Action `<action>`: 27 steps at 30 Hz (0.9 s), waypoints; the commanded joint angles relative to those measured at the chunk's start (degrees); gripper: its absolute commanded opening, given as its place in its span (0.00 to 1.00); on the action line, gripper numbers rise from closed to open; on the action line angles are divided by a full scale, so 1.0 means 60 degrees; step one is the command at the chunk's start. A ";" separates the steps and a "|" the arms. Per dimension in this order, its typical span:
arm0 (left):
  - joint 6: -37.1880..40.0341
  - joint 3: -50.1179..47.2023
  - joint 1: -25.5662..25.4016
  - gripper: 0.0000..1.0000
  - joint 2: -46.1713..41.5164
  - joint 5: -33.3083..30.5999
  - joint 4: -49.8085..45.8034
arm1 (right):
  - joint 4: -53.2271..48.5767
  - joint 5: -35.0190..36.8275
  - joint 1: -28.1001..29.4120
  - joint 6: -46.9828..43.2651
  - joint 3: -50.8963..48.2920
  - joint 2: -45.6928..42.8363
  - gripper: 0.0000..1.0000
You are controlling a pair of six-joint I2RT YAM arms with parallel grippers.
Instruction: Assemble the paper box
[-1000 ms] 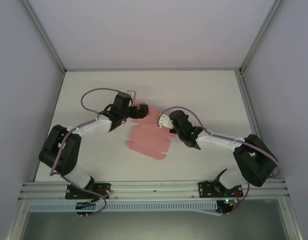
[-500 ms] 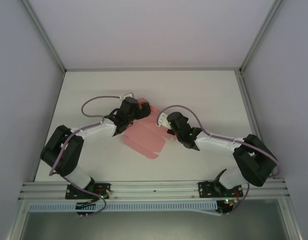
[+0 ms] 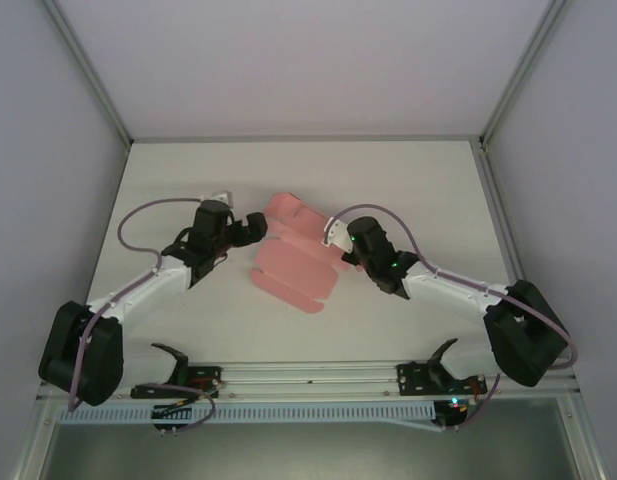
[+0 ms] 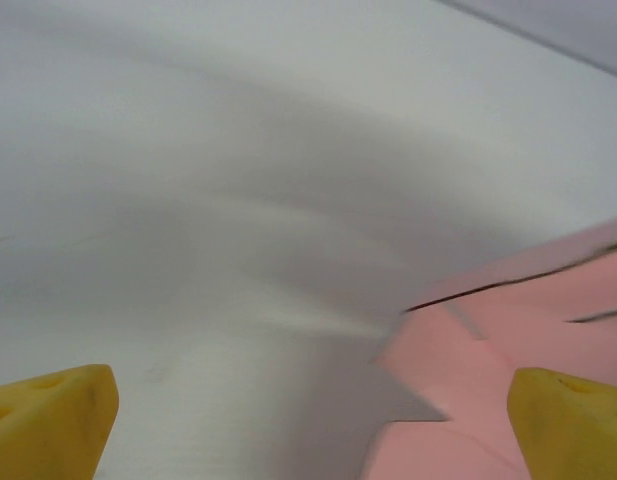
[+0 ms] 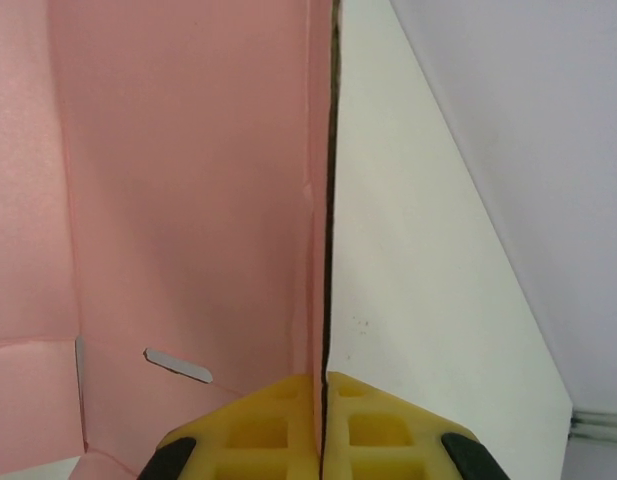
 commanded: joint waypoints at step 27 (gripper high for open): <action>0.0329 -0.1516 0.1184 0.85 0.2677 0.5527 0.6833 | -0.0122 -0.1338 -0.0471 0.1013 -0.0371 -0.0959 0.00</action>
